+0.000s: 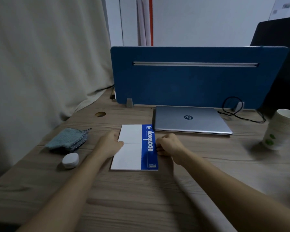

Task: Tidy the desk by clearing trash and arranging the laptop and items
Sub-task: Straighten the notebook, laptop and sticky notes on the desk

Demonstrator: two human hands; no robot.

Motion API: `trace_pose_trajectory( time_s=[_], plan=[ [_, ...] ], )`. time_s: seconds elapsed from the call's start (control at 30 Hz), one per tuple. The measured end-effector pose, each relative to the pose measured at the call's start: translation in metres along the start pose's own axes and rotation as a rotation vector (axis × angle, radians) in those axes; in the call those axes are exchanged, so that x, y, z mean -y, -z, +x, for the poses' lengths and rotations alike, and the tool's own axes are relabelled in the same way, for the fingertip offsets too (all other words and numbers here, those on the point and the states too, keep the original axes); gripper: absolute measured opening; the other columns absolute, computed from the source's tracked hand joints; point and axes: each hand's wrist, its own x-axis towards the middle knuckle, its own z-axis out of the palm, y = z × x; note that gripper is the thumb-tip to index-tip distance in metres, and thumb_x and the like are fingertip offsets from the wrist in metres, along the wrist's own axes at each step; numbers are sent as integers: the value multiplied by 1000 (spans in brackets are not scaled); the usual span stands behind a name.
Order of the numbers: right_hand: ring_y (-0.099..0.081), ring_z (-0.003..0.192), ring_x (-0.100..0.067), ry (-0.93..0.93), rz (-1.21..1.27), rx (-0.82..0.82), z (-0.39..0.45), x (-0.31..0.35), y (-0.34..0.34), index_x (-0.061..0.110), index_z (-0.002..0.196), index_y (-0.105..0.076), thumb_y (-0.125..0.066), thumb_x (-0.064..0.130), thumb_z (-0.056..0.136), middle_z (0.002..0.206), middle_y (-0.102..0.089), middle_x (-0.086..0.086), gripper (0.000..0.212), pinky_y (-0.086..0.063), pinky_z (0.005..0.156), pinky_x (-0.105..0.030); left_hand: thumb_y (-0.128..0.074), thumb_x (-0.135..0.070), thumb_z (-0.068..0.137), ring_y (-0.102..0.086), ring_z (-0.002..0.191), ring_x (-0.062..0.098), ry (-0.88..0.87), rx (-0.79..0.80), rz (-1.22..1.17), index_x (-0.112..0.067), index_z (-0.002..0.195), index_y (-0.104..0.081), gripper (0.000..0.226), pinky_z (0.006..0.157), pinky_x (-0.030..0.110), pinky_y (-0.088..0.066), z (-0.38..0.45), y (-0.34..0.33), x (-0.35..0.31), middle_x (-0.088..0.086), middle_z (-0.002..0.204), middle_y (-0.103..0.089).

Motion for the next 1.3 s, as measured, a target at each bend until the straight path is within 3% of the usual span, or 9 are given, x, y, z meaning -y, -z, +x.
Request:
trace_pose_trajectory(
  time_s=[0.2,0.37,0.57,0.87,1.3],
  plan=[
    [-66,65,-18,-37,-18,2,-31,-11,13,0,93,-64,-60,16,90,78,-70,-10,17,-57,58,-27,-65,-29,82,-61,94,23,-21,19,95,-16,111,-60,32,81,34,-50,-39,2,-7,2,103,-67],
    [-66,62,-17,-54,-36,31,-59,-23,29,-3,97,-64,-60,14,91,78,-69,-11,18,-57,53,-25,-66,-34,81,-61,105,26,-3,18,117,-19,121,-57,44,91,39,-50,-69,-6,-16,3,118,-65],
    [-67,59,-18,-55,-68,16,-77,-39,57,-8,101,-64,-62,12,90,77,-70,-13,24,-59,54,-27,-65,-28,80,-63,102,22,-81,22,86,-21,110,-62,32,90,39,-51,-93,-24,-33,0,110,-69],
    [-67,68,-14,-50,-63,-18,-69,-46,87,1,100,-64,-62,22,92,85,-70,-9,23,-54,52,-21,-63,-22,83,-63,98,23,-134,37,87,-18,106,-63,24,88,39,-52,-85,-44,-62,2,104,-69],
    [-69,77,-16,-17,-105,-40,-49,-45,86,4,97,-64,-60,25,94,89,-71,-8,21,-59,76,-30,-64,-24,84,-63,102,20,-135,13,80,-20,114,-64,30,86,31,-48,-67,-52,-59,-3,110,-68]
  ],
)
